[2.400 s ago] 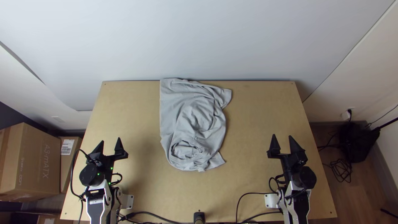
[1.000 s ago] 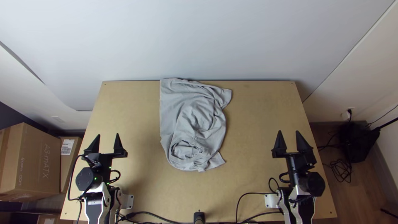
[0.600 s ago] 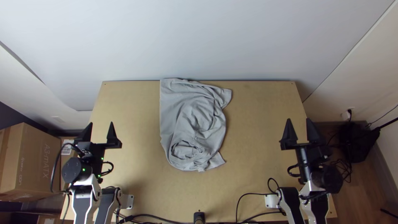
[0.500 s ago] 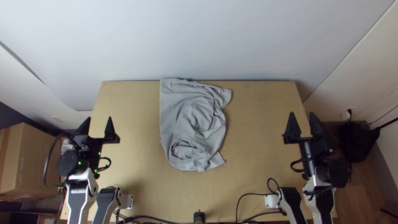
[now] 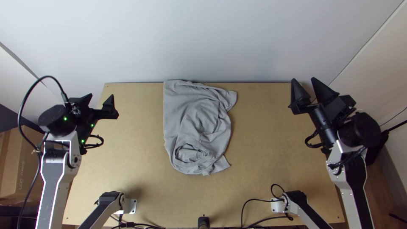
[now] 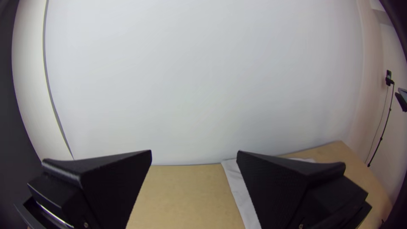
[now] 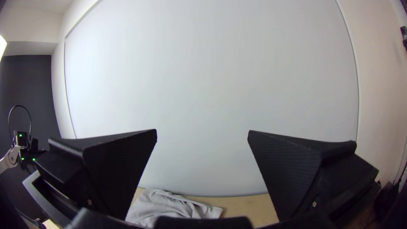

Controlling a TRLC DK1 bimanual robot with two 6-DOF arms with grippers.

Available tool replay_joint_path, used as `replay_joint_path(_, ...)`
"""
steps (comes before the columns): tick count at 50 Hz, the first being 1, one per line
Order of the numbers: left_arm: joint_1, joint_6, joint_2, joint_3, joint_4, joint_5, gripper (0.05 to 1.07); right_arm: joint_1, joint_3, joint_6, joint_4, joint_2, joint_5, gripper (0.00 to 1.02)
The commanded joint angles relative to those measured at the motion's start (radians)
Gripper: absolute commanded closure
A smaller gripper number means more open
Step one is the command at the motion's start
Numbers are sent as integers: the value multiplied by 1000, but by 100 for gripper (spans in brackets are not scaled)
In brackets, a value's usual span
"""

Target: Fold the t-shirt

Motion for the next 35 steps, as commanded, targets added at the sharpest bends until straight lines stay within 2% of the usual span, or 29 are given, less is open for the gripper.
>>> replay_joint_path(1, -11, -24, 61, 102, -62, 7, 10, 53, 94, 31, -52, 75, -7, 3)
replay_joint_path(8, -7, -67, 159, 220, -180, 6, 10, 146, 163, 41, -123, 170, -7, 3)
replay_joint_path(14, 5, -99, 247, 342, -303, 6, 10, 222, 244, 63, -258, 282, -9, 3)
replay_joint_path(25, 32, -131, 281, 459, -372, -11, 10, 346, 250, 213, -359, 454, -37, 3)
replay_joint_path(35, 48, -150, 299, 499, -416, -14, 10, 439, 252, 305, -386, 590, -43, 3)
